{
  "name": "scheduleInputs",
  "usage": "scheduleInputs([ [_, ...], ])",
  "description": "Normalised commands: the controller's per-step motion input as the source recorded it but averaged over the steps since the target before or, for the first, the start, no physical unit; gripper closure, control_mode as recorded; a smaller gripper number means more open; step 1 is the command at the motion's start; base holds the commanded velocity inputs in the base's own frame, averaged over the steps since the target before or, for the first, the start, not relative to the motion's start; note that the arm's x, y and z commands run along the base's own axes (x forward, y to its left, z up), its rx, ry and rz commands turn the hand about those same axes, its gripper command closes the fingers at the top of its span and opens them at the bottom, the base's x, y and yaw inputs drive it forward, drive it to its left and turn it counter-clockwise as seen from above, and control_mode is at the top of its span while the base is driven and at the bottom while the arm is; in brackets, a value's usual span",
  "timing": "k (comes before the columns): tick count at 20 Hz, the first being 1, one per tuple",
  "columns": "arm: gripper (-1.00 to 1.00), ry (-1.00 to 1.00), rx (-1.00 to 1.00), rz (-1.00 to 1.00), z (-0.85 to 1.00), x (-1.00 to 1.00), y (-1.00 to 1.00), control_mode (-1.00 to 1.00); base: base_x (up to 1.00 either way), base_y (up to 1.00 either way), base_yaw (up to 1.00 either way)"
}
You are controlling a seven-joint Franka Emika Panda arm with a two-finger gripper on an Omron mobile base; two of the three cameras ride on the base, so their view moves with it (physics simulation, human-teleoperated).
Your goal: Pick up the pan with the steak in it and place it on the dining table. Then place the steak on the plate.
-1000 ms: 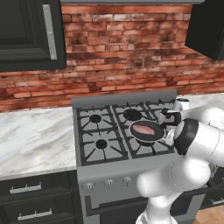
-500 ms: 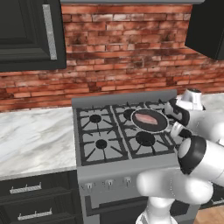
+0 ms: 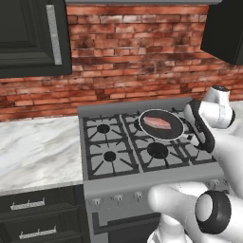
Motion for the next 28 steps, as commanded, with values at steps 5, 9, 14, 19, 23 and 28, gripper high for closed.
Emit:
scheduleInputs([
  [5,1.00,0.00,-0.08,0.20,0.54,-0.70,0.22,-1.00,0.00,0.00,0.00],
  [9,1.00,0.00,0.00,0.18,0.43,-0.72,0.09,-1.00,0.00,0.00,0.00],
  [14,1.00,0.11,0.04,0.12,0.22,-0.50,0.05,-1.00,0.00,0.00,0.00],
  [19,1.00,0.23,0.01,0.13,0.16,-0.45,0.06,-1.00,0.00,0.00,0.00],
  [23,1.00,0.18,0.00,0.12,0.03,-0.26,0.03,-1.00,0.00,0.00,0.00],
  [28,1.00,-0.01,0.00,0.00,0.02,-0.05,0.00,-1.00,0.00,0.00,0.00],
])
